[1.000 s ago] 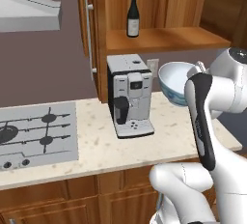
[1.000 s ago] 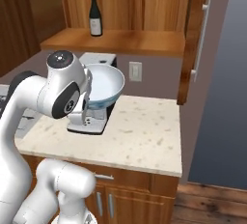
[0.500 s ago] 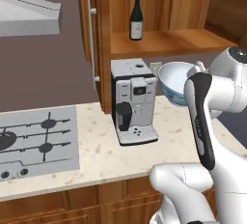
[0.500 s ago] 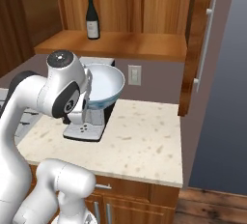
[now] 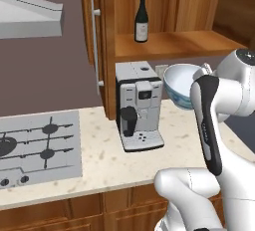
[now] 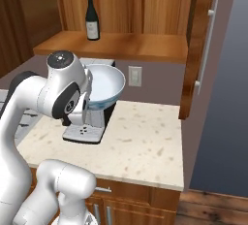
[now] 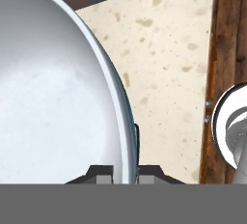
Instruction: Pick the mug and place it in the sink. Pick the bowl and place it in the open cabinet and then close the cabinet.
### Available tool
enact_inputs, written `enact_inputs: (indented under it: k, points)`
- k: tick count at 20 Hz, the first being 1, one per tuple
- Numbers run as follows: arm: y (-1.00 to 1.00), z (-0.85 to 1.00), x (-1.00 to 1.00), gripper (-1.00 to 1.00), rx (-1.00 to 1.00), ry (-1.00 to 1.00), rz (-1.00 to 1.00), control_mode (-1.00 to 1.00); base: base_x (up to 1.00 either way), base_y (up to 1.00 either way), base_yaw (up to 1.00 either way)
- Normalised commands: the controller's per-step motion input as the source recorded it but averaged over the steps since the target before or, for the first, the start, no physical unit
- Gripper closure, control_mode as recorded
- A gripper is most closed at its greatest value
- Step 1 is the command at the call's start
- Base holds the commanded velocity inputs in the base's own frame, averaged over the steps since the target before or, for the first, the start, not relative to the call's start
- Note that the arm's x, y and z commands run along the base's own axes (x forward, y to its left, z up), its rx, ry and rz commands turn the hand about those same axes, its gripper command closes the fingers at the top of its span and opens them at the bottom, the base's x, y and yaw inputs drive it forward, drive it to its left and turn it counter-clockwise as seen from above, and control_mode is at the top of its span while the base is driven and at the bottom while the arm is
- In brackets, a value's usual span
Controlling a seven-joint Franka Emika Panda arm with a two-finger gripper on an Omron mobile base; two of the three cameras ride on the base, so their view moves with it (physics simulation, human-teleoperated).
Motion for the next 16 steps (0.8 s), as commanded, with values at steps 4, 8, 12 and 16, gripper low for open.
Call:
enact_inputs:
  k: [4,8,12,16]
  points:
    - [0.00,0.00,0.00,1.00,0.00,0.00,0.00,1.00,0.28,0.00,0.00]
    - [0.00,0.00,0.00,1.00,0.00,0.00,0.00,1.00,0.29,0.00,0.00]
    - [0.00,0.00,0.00,1.00,0.00,0.00,0.00,1.00,0.64,0.00,0.00]
    - [0.00,0.00,0.00,1.00,0.00,0.00,0.00,1.00,0.62,-0.01,0.09]
